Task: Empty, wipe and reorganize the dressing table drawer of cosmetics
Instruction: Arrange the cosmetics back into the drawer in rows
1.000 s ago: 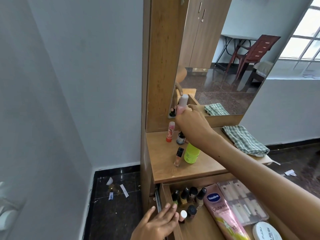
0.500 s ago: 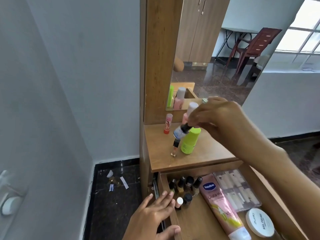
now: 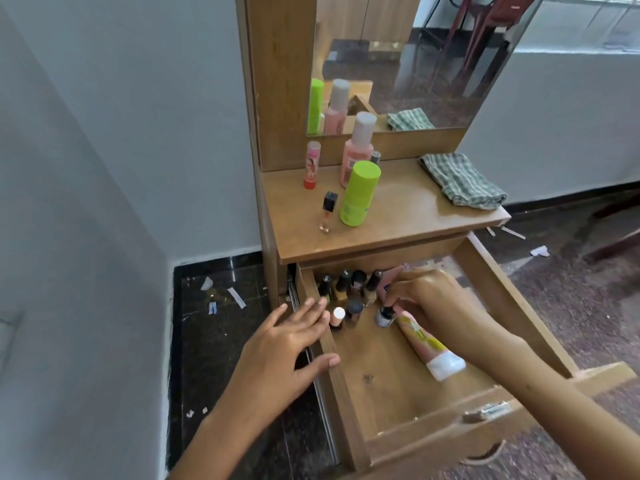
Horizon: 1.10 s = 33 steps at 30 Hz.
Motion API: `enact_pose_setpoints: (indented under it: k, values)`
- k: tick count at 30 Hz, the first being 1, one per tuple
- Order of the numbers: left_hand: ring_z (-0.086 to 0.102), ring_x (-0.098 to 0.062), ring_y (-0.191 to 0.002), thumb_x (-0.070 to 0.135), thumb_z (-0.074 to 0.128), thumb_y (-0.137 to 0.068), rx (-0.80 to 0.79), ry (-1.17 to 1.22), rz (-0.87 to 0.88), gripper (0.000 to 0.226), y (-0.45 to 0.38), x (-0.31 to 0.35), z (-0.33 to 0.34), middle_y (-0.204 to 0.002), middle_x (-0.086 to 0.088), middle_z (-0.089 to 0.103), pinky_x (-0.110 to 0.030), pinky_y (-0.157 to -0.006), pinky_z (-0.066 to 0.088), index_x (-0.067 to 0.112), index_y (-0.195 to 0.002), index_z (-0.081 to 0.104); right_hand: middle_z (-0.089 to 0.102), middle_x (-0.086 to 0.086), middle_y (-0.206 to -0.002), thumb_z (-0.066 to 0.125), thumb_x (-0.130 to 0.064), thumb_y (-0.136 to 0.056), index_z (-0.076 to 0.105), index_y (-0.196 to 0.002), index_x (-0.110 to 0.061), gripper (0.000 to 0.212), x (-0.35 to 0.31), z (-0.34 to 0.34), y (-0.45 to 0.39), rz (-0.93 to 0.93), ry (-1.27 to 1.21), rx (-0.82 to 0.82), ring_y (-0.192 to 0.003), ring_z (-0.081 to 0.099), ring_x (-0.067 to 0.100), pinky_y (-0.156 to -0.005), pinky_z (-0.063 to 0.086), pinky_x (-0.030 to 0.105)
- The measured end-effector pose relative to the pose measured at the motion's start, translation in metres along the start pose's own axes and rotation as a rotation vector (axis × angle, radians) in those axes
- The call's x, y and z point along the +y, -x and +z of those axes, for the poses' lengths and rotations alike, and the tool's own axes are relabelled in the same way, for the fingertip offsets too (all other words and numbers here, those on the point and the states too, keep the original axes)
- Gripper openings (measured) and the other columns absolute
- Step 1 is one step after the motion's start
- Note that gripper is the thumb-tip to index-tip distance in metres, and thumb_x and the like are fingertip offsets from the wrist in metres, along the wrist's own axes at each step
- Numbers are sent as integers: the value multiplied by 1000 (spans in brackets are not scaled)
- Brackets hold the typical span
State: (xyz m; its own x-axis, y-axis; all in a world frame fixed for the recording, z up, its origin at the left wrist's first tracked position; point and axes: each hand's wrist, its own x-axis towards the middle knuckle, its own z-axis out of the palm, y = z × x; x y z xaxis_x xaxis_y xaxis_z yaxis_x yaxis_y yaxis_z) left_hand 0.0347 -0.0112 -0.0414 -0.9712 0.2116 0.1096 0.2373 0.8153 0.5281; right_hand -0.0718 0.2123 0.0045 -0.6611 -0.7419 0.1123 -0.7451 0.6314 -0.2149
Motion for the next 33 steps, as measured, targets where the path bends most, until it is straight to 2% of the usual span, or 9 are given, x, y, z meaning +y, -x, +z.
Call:
enact_pose_setpoints:
  k: [4,9,12,14,17,20,26,31,33]
  values:
    - [-4,24,-126,69,36,-79,8,8,8,63,1,-2,2,-145,22,16,-9,-103,-10,36,-133,27,67,-1,-72,70,11,-57,68,-66,-17,30,5,15,-2,38,-45,44,-70,64,19,-60,51,29]
    - [2,24,-127,72,31,-75,24,30,-9,68,0,-3,4,-145,21,21,-17,-107,-3,35,-132,32,67,0,-70,72,10,-59,69,-68,-14,25,6,23,-4,74,-75,84,-68,63,18,-58,51,34]
    - [-1,24,-126,74,26,-73,18,27,-7,70,-1,-3,4,-145,22,17,-11,-104,-8,36,-132,29,69,-1,-76,73,7,-62,70,-72,-15,24,5,25,-1,104,-103,116,-70,63,16,-61,52,32]
    - [-3,24,-126,74,26,-73,21,30,-7,70,-1,-3,3,-145,22,18,-11,-104,-8,36,-132,29,71,-5,-83,75,2,-65,73,-79,-18,25,2,23,0,138,-100,124,-75,63,12,-63,51,23]
    - [-4,24,-126,74,24,-73,16,30,-7,71,-1,-2,3,-145,21,18,-12,-104,-8,36,-132,29,71,-8,-83,78,0,-62,74,-80,-19,27,0,22,0,138,-85,118,-74,62,8,-63,39,10]
    - [-7,24,-126,75,23,-73,16,21,-7,71,-2,-2,3,-145,21,18,-12,-104,-7,35,-132,29,72,-8,-80,80,-1,-62,74,-79,-19,25,1,24,-2,154,-101,119,-71,63,8,-61,45,16]
    - [-5,25,-125,74,25,-73,3,17,-18,70,-1,-2,3,-145,22,16,-11,-103,-8,36,-132,28,71,-9,-84,77,-1,-69,74,-85,-20,25,2,32,0,173,-119,139,-72,64,7,-63,43,13]
    - [-6,25,-125,75,23,-73,1,27,-18,71,-1,-2,3,-145,24,15,-10,-103,-9,37,-132,27,71,-10,-87,74,-3,-74,74,-89,-20,23,1,33,3,169,-138,131,-77,66,10,-63,54,26]
    - [-5,25,-126,75,24,-73,2,30,-18,71,-1,-2,3,-145,24,15,-11,-104,-8,36,-133,28,72,-10,-86,75,-5,-73,74,-89,-21,22,-1,32,3,174,-113,136,-77,67,12,-62,52,25]
